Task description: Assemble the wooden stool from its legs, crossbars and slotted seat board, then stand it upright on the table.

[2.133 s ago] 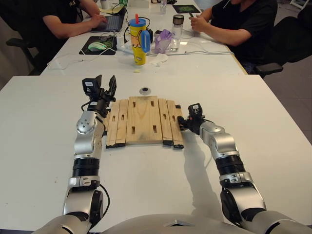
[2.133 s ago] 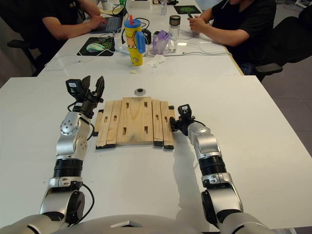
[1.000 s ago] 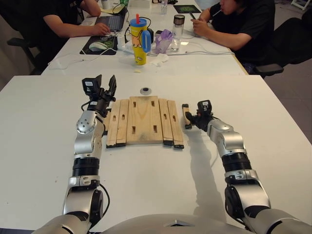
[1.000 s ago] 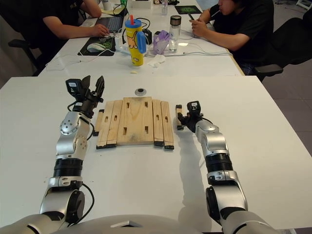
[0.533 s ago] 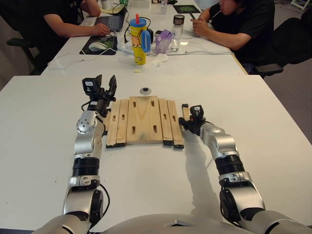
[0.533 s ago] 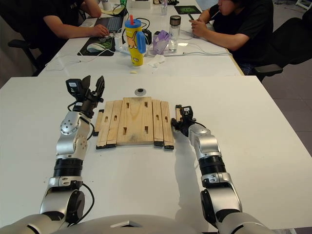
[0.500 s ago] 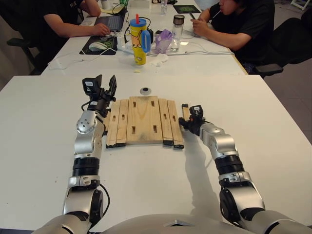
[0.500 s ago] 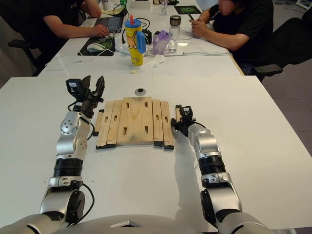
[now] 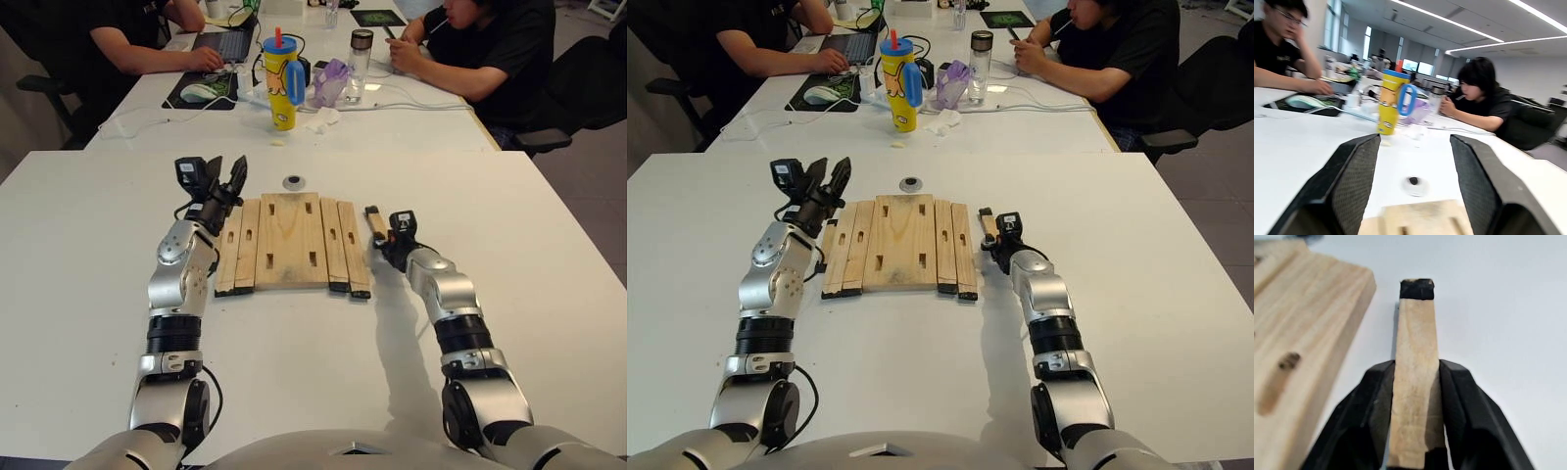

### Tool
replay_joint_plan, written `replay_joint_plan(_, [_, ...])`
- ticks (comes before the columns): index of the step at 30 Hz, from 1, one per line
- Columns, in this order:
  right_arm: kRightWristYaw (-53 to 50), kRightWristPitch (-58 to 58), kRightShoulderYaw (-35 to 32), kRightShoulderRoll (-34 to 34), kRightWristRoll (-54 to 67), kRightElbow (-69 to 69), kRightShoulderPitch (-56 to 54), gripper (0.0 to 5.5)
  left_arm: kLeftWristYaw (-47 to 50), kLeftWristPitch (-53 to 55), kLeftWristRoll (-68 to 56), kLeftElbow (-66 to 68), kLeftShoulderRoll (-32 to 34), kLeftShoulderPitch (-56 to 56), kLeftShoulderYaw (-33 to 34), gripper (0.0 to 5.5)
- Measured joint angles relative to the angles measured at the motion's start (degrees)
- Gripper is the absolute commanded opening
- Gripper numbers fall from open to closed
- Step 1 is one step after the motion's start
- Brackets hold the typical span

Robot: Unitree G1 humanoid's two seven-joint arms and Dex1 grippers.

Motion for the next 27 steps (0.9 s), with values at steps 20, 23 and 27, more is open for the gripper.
replay_joint_plan(20, [21.81, -20.77, 8.13, 1.56, 6.82, -16.57, 4.32, 1.31, 0.83, 32.31, -32.9, -6.96, -3.01, -7.12, 5.15, 2.63])
replay_joint_plan(23, [22.39, -21.38, 8.71, 1.52, 6.81, -16.9, 4.76, 1.31, 1.08, 32.58, -32.51, -6.96, -2.83, -7.14, 4.98, 2.39])
replay_joint_plan(27, [22.44, -22.04, 9.21, 1.3, 6.66, -16.97, 4.86, 1.31, 1.84, 32.69, -33.05, -6.96, -2.84, -7.49, 6.19, 1.88])
